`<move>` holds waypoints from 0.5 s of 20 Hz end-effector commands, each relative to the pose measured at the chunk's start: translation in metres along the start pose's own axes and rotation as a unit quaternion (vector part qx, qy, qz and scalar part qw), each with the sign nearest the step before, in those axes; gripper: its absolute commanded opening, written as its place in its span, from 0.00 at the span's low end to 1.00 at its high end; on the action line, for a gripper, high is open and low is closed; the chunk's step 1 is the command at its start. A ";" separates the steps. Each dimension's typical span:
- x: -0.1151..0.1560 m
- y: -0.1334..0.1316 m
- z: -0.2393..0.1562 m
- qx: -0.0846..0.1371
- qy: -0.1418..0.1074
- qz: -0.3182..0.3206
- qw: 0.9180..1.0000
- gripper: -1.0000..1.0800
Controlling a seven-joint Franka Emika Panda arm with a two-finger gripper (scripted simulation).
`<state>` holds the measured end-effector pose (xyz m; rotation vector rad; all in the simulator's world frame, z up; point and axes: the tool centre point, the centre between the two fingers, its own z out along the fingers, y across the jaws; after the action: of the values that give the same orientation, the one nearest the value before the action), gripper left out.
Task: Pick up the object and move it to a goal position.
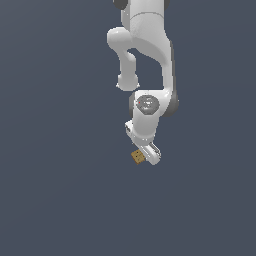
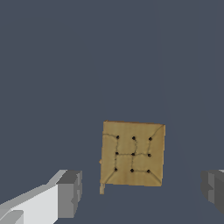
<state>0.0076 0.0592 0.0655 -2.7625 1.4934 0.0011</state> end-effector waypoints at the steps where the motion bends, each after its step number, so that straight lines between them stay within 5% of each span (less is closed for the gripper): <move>1: -0.001 -0.001 0.002 0.000 0.000 0.014 1.000 0.96; 10: -0.002 -0.001 0.006 0.000 0.000 0.023 1.000 0.96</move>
<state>0.0070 0.0618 0.0606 -2.7285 1.5569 0.0002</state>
